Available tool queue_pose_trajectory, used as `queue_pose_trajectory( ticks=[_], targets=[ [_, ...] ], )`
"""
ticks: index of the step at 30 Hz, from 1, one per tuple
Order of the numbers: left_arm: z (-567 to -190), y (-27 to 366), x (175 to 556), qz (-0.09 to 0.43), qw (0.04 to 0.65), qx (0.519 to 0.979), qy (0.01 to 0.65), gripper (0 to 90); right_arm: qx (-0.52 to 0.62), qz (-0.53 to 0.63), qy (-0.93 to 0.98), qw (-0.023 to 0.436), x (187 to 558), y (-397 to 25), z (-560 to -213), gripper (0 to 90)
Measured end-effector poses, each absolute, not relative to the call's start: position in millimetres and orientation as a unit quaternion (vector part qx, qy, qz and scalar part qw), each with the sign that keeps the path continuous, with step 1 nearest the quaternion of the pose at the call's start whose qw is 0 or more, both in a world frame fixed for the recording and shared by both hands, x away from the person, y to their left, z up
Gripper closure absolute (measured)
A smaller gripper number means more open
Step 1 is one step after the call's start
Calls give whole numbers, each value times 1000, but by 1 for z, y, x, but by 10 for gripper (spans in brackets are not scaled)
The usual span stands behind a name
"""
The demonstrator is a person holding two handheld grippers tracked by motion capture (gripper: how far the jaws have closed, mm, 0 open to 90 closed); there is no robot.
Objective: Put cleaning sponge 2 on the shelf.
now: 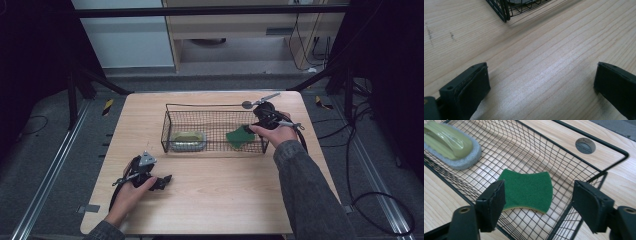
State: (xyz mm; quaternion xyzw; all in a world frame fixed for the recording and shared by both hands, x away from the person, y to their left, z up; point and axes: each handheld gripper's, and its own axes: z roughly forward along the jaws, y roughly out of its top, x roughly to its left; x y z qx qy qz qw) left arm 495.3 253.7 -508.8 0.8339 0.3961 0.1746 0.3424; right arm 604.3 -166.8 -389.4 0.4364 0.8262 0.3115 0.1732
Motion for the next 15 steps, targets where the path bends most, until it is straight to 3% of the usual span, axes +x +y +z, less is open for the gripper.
queue_pose_trajectory(
  ticks=[7, 15],
  targets=[
    [-509, 254, 495, 175, 342, 834, 396, 0, 457, 330, 808, 169, 593, -180, -387, 100],
    [-509, 254, 495, 175, 342, 834, 396, 0, 464, 344, 792, 198, 570, -200, -383, 75]
  ],
)
